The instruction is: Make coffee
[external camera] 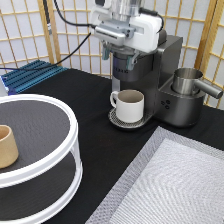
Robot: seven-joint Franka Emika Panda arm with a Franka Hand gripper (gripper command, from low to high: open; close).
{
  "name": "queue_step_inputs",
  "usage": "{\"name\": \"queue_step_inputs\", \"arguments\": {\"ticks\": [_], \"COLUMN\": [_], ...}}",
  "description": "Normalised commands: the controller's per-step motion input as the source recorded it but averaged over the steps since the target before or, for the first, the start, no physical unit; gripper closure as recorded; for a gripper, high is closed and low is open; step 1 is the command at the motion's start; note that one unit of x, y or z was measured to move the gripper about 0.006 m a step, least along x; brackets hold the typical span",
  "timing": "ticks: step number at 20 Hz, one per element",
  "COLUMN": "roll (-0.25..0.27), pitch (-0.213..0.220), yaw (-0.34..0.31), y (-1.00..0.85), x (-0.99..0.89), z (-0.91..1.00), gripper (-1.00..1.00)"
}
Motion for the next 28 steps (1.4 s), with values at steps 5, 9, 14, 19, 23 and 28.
{"name": "queue_step_inputs", "arguments": {"ticks": [5, 9, 14, 19, 23, 28], "roll": [0.001, 0.091, 0.058, 0.000, 0.003, 0.106], "pitch": [0.000, 0.069, 0.263, 0.333, 0.229, 0.061], "yaw": [0.082, -0.001, -0.062, -0.064, 0.000, 0.078], "y": [0.20, -0.37, -0.46, -0.28, 0.04, -0.39], "x": [0.10, 0.10, 0.21, -0.07, -0.22, 0.01], "z": [-0.87, -0.12, -0.18, -0.10, 0.78, 1.00], "gripper": [-1.00, -1.00, -1.00, -1.00, -1.00, -1.00]}}
